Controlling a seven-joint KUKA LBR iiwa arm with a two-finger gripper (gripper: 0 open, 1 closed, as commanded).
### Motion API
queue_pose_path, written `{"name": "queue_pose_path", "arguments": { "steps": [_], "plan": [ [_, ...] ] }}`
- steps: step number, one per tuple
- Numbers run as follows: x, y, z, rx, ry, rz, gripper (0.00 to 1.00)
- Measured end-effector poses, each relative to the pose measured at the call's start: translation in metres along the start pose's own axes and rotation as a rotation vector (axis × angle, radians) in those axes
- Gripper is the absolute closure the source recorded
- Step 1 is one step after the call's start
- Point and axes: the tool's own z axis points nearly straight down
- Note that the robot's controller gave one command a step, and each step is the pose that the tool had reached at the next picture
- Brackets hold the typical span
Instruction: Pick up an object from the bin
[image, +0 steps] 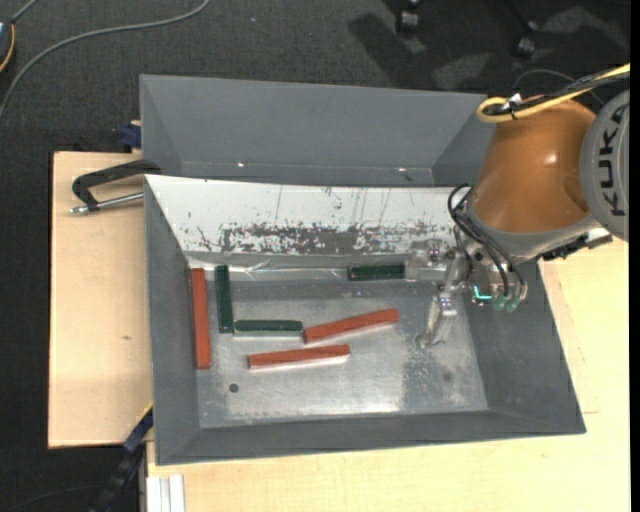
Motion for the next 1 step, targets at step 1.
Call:
{"name": "queue_pose_path", "arguments": {
  "steps": [1],
  "plan": [
    [-0.0262, 0.0125, 0.1110, -0.001, -0.002, 0.092, 0.00]
  ]
}}
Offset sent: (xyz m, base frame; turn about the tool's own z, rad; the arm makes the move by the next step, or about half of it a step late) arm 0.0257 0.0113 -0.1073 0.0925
